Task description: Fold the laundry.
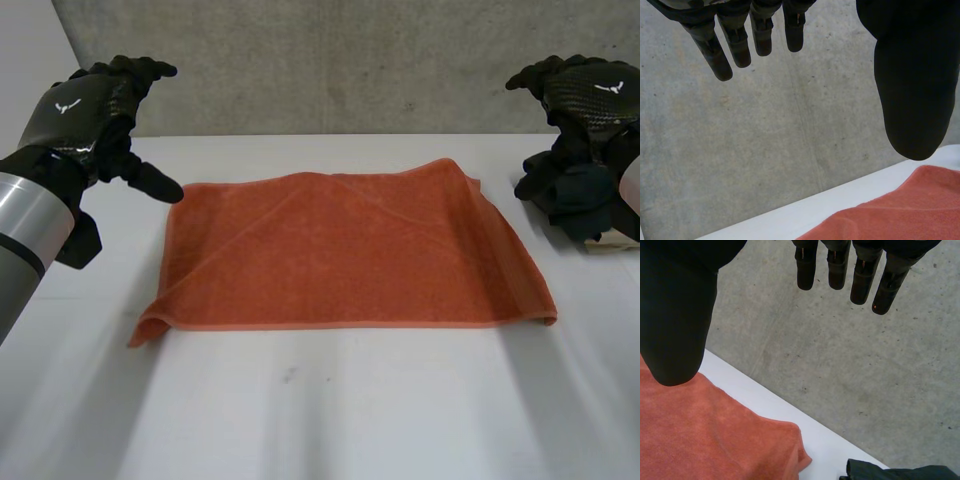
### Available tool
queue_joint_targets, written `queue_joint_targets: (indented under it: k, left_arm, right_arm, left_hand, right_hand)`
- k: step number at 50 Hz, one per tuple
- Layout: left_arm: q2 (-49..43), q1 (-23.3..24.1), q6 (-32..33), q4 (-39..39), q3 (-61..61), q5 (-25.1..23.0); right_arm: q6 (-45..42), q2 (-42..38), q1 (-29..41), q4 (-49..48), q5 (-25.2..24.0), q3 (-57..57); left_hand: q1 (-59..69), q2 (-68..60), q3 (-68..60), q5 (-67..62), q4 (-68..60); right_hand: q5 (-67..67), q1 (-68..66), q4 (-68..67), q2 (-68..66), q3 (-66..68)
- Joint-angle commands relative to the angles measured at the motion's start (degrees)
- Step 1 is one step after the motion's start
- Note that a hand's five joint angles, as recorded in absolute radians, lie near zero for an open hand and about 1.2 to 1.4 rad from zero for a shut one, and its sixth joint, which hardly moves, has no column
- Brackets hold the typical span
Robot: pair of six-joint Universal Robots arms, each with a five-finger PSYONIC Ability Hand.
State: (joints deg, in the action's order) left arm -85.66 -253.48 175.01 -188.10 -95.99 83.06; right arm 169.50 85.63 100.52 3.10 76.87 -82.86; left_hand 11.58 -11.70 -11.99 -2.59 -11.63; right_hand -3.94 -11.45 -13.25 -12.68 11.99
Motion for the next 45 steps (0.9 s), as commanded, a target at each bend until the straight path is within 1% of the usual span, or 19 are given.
queue_joint_targets:
  k: [1, 3, 4, 6, 7, 10, 12, 15, 18, 22, 25, 28, 31, 35, 38, 41, 45]
  left_arm:
    - [-0.7, -0.4, 3.7, 1.3, -3.0, -0.1]
    - [-1.5, -0.4, 6.8, 1.4, -4.2, 0.0]
    - [-2.4, -0.9, 11.5, 1.4, -6.0, 0.0]
    - [-2.8, -1.2, 15.4, 1.4, -7.8, 0.0]
    - [-3.1, -1.7, 19.4, 1.4, -9.9, 0.2]
    - [-3.4, -2.8, 25.3, 1.2, -14.7, -0.2]
    - [-4.0, -3.8, 26.9, 0.5, -16.9, -0.3]
    - [-7.9, -6.1, 27.3, -1.5, -19.4, -0.4]
    - [-12.3, -7.6, 27.5, -3.9, -20.4, -0.5]
    - [-14.8, -9.9, 27.5, -6.0, -20.4, -1.2]
    - [-17.5, -11.1, 27.4, -7.8, -19.6, -1.9]
    - [-19.7, -11.2, 27.3, -8.6, -18.4, -3.4]
    - [-20.3, -11.1, 27.2, -8.6, -17.9, -4.6]
    - [-20.5, -10.6, 27.2, -8.8, -17.7, -5.7]
    - [-20.8, -10.6, 27.2, -8.9, -17.3, -5.7]
    - [-21.0, -10.6, 27.1, -8.9, -16.4, -5.7]
    - [-21.7, -10.6, 27.1, -8.9, -15.5, -5.7]
  right_arm:
    - [-9.3, -0.6, -0.8, 4.5, -0.2, 0.4]
    - [-12.2, -1.2, -1.3, 5.7, -0.3, -0.2]
    - [-14.2, -1.9, -1.6, 6.4, -0.1, -0.8]
    - [-16.2, -2.8, -1.7, 7.1, 0.2, -1.8]
    - [-18.0, -3.8, -1.6, 7.4, 0.1, -3.3]
    - [-20.5, -5.7, -2.0, 7.4, -0.5, -6.5]
    - [-21.2, -7.0, -2.7, 6.8, -1.0, -8.0]
    - [-23.2, -10.2, -6.2, 5.3, -2.5, -11.2]
    - [-25.6, -14.7, -8.9, 1.7, -5.9, -13.7]
    - [-28.1, -19.1, -10.3, -1.9, -8.3, -14.6]
    - [-28.8, -21.5, -11.0, -3.9, -8.8, -14.6]
    - [-28.8, -23.6, -11.7, -5.5, -9.0, -14.0]
    - [-29.0, -24.5, -11.8, -6.3, -8.9, -13.5]
    - [-28.8, -26.2, -11.8, -8.3, -8.9, -12.5]
    - [-28.9, -26.3, -11.7, -9.3, -8.5, -12.4]
    - [-28.9, -26.4, -11.8, -9.6, -8.9, -11.8]
    - [-28.8, -26.8, -11.7, -9.6, -8.8, -10.8]
  left_hand:
    - [-1.5, 1.6, 1.9, 2.5, 1.6]
    - [-1.6, 1.7, 2.0, 2.6, 1.6]
    - [-1.6, 1.7, 2.0, 2.6, 1.6]
    - [-1.5, 1.6, 1.9, 2.5, 1.6]
    - [-1.4, 1.5, 1.8, 2.4, 1.4]
    - [-1.0, 1.1, 1.4, 2.0, 1.1]
    - [-0.7, 0.8, 1.1, 1.7, 0.7]
    - [0.0, 0.1, 0.4, 1.0, 0.1]
    - [1.2, -1.0, -0.7, -0.1, -1.1]
    - [2.5, -2.4, -2.1, -1.5, -2.4]
    - [8.0, -7.9, -7.6, -7.0, -8.0]
    - [11.9, -11.8, -11.5, -10.9, -11.8]
    - [13.8, -13.7, -13.4, -12.8, -13.7]
    - [17.0, -16.8, -16.6, -16.0, -16.9]
    - [22.7, -22.6, -22.3, -21.7, -22.6]
    - [30.6, -30.5, -30.2, -29.6, -30.5]
    - [40.0, -39.9, -39.6, -39.0, -39.9]
  right_hand:
    - [3.9, 1.5, 3.3, 2.7, -2.0]
    - [3.9, 1.5, 3.3, 2.7, -2.0]
    - [3.9, 1.5, 3.3, 2.7, -2.0]
    - [3.9, 1.5, 3.3, 2.7, -2.0]
    - [3.9, 1.5, 3.3, 2.7, -2.0]
    - [3.9, 1.5, 3.3, 2.7, -2.0]
    - [3.9, 1.5, 3.3, 2.7, -2.0]
    - [3.9, 1.5, 3.3, 2.7, -2.0]
    - [3.9, 1.5, 3.3, 2.7, -2.0]
    - [-2.5, -5.0, -3.2, -3.8, 4.5]
    - [-4.7, -7.2, -5.4, -6.0, 6.7]
    - [-11.8, -14.2, -12.4, -13.0, 13.7]
    - [-13.0, -15.4, -13.6, -14.2, 14.9]
    - [-21.0, -23.5, -21.7, -22.3, 23.0]
    - [-21.7, -24.2, -22.4, -23.0, 23.7]
    - [-26.6, -29.1, -27.3, -27.8, 28.5]
    - [-26.9, -29.4, -27.6, -28.2, 28.9]
